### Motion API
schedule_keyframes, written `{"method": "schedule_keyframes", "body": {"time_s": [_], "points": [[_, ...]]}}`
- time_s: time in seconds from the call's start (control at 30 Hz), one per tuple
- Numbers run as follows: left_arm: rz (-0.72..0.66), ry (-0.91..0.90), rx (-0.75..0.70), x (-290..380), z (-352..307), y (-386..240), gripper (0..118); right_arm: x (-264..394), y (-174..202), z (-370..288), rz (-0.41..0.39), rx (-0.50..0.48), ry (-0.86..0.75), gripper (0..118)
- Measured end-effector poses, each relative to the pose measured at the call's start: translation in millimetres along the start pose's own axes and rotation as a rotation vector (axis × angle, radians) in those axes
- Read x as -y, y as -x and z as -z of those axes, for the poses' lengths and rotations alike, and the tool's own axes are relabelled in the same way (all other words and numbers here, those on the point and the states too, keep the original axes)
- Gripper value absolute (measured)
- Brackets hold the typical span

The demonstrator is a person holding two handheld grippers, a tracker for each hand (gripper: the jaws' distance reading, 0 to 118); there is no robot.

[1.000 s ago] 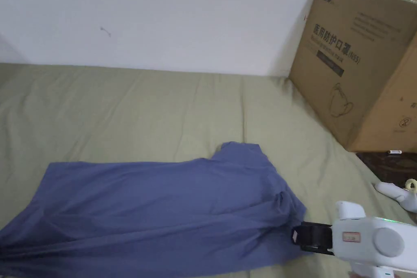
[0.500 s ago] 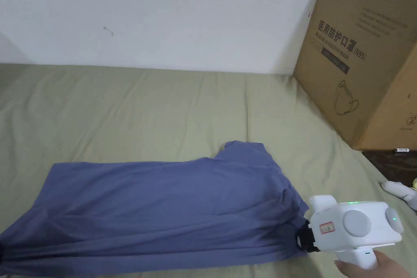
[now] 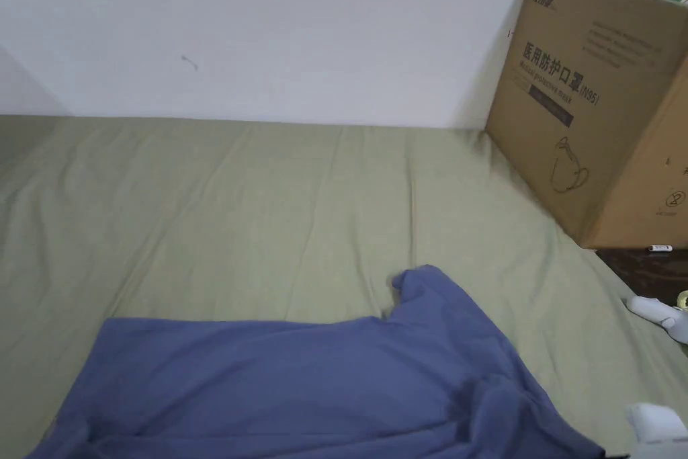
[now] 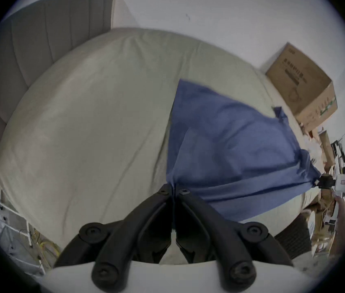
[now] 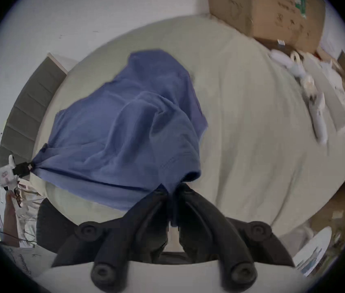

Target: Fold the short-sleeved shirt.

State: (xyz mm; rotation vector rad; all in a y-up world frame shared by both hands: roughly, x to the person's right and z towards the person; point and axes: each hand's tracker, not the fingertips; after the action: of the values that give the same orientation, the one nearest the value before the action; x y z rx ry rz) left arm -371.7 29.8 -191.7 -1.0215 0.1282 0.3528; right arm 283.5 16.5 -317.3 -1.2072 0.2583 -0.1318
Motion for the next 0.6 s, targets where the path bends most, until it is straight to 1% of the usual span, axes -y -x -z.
{"method": "schedule_keyframes", "body": {"time_s": [0.07, 0.13, 0.17, 0.2, 0.23, 0.27, 0.3, 0.33, 0.37, 0.4, 0.43, 0.53, 0.6], "points": [[-0.015, 0.050, 0.000, 17, 14, 6, 0, 16, -9, 14, 0.061, -0.011, 0.027, 7], [-0.019, 0.054, 0.004, 22, 20, 10, 0, 21, -14, 25, 0.119, -0.028, 0.033, 7], [-0.027, 0.054, 0.010, 23, 19, 11, 1, 21, -14, 24, 0.147, -0.035, 0.016, 8], [-0.034, 0.050, 0.013, 22, 18, 11, 3, 19, -14, 22, 0.148, -0.030, 0.012, 13], [-0.044, 0.038, 0.012, 18, 13, 9, 13, 17, -10, 17, 0.140, 0.004, 0.007, 28], [-0.042, 0.018, 0.004, 15, 8, 7, 34, 16, -6, 10, 0.108, 0.066, -0.009, 48], [-0.032, -0.008, -0.015, 13, 2, 6, 63, 14, -2, 4, 0.072, 0.117, -0.024, 73], [-0.021, -0.035, -0.029, 10, -4, 5, 101, 13, 3, -6, 0.027, 0.173, -0.048, 103], [-0.022, -0.053, -0.026, 6, -10, 4, 114, 12, 6, -14, -0.002, 0.210, -0.077, 114], [-0.023, -0.082, -0.011, 2, -19, 3, 115, 10, 10, -23, -0.024, 0.241, -0.112, 116], [-0.023, -0.133, 0.007, -1, -31, -1, 114, 7, 15, -36, -0.038, 0.236, -0.165, 116], [0.016, -0.245, 0.059, -18, -61, -19, 114, -4, 36, -69, -0.032, 0.154, -0.316, 116], [0.053, -0.360, 0.096, -26, -84, -37, 114, -13, 54, -90, -0.050, 0.110, -0.416, 116]]}}
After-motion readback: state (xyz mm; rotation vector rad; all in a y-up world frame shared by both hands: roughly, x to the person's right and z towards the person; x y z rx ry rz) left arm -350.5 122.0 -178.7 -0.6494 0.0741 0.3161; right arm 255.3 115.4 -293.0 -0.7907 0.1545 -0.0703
